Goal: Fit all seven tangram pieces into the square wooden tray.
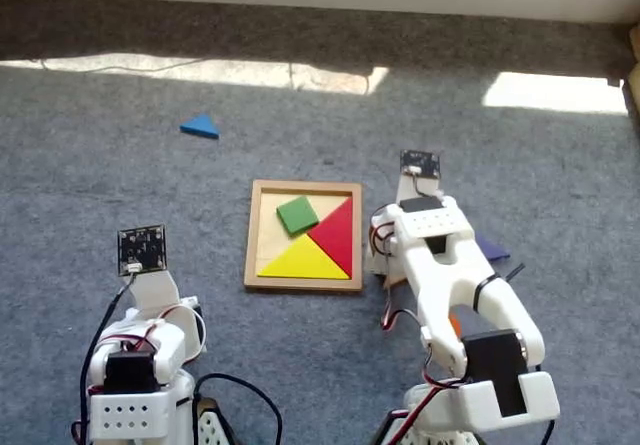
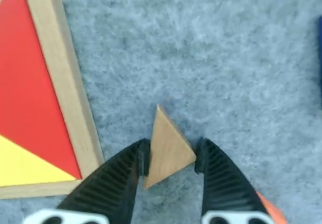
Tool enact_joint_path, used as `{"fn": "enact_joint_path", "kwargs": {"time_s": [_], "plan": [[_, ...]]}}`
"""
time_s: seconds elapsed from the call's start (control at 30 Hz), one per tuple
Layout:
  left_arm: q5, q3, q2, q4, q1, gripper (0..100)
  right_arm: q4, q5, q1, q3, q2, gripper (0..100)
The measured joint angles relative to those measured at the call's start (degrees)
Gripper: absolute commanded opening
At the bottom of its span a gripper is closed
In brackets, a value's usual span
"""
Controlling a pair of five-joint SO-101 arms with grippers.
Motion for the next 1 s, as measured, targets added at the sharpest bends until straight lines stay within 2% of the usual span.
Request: {"fn": "enact_joint_path", "kwargs": {"time_s": [0.53, 1.0], "plan": [[0.0, 0.0, 0.0, 0.0, 0.0, 0, 2.8, 9.7, -0.8, -1.1, -9.1, 10.4], [0.0, 0.0, 0.0, 0.0, 0.0, 0, 2.8, 10.0, -20.1, -15.2, -6.4, 10.4]]}}
